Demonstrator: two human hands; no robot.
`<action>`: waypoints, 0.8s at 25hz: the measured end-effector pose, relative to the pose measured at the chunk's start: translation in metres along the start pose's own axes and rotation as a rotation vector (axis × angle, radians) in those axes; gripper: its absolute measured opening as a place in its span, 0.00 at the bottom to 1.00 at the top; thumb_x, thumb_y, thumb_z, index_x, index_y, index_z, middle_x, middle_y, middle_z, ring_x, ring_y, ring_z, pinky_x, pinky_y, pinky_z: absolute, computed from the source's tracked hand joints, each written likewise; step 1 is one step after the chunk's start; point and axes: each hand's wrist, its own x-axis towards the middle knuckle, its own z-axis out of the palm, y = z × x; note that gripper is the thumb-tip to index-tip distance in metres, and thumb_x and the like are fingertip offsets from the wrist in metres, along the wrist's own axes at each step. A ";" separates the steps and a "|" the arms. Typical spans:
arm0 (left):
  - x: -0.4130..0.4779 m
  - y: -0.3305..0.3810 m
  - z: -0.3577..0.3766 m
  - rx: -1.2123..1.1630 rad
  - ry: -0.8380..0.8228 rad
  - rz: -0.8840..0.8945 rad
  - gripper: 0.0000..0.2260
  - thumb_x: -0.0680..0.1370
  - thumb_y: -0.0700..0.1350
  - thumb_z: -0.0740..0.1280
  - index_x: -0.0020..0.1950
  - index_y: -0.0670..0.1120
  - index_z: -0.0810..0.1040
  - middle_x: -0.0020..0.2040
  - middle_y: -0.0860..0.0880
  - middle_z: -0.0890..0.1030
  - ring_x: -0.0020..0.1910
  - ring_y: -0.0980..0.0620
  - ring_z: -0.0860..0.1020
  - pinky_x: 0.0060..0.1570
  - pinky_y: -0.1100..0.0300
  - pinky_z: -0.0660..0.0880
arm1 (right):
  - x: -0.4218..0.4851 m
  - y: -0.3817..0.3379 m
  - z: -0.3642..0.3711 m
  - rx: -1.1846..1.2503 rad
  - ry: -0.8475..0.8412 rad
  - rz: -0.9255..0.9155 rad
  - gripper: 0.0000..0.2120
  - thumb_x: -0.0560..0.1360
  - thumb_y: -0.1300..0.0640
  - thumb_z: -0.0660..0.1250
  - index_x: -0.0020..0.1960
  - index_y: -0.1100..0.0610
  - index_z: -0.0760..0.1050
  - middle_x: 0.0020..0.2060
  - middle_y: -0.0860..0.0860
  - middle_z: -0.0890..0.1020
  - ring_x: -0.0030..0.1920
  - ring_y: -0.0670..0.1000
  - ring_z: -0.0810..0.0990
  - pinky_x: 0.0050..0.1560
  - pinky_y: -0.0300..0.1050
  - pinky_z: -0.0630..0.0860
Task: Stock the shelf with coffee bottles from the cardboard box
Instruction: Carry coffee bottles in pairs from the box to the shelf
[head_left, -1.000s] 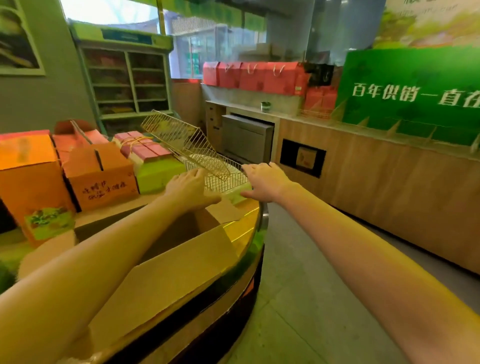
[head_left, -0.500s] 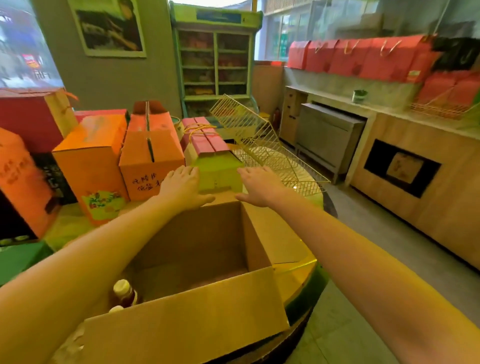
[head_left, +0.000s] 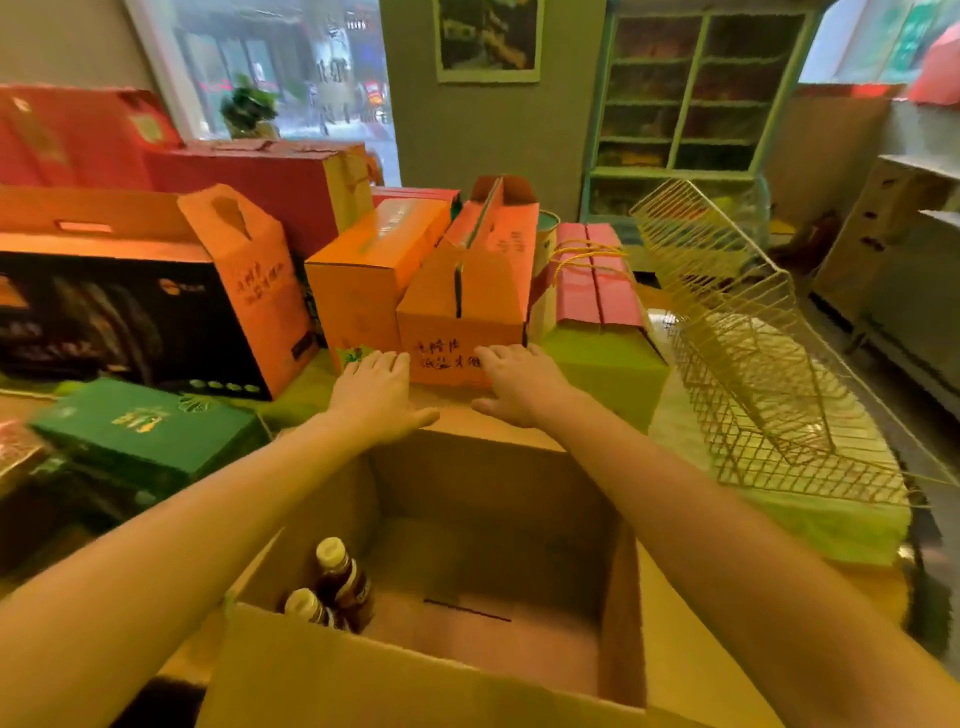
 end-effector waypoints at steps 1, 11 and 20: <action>0.002 -0.002 0.005 0.012 -0.008 -0.050 0.39 0.74 0.65 0.59 0.76 0.42 0.53 0.76 0.43 0.59 0.75 0.44 0.58 0.73 0.48 0.57 | 0.011 0.000 0.005 0.004 0.005 -0.059 0.33 0.77 0.43 0.61 0.75 0.56 0.54 0.73 0.56 0.65 0.73 0.58 0.63 0.74 0.57 0.57; -0.040 0.011 0.061 -0.179 0.001 -0.675 0.37 0.75 0.59 0.64 0.75 0.41 0.54 0.75 0.42 0.61 0.73 0.43 0.62 0.71 0.50 0.61 | 0.069 -0.031 0.064 0.134 -0.053 -0.655 0.32 0.77 0.46 0.63 0.75 0.57 0.56 0.72 0.56 0.65 0.72 0.57 0.64 0.73 0.56 0.60; -0.057 0.066 0.144 -0.939 0.616 -1.720 0.29 0.76 0.40 0.67 0.74 0.42 0.58 0.71 0.43 0.64 0.70 0.43 0.65 0.67 0.51 0.65 | 0.078 -0.098 0.160 0.409 -0.257 -0.859 0.28 0.77 0.50 0.63 0.73 0.56 0.59 0.69 0.55 0.70 0.67 0.55 0.70 0.62 0.50 0.72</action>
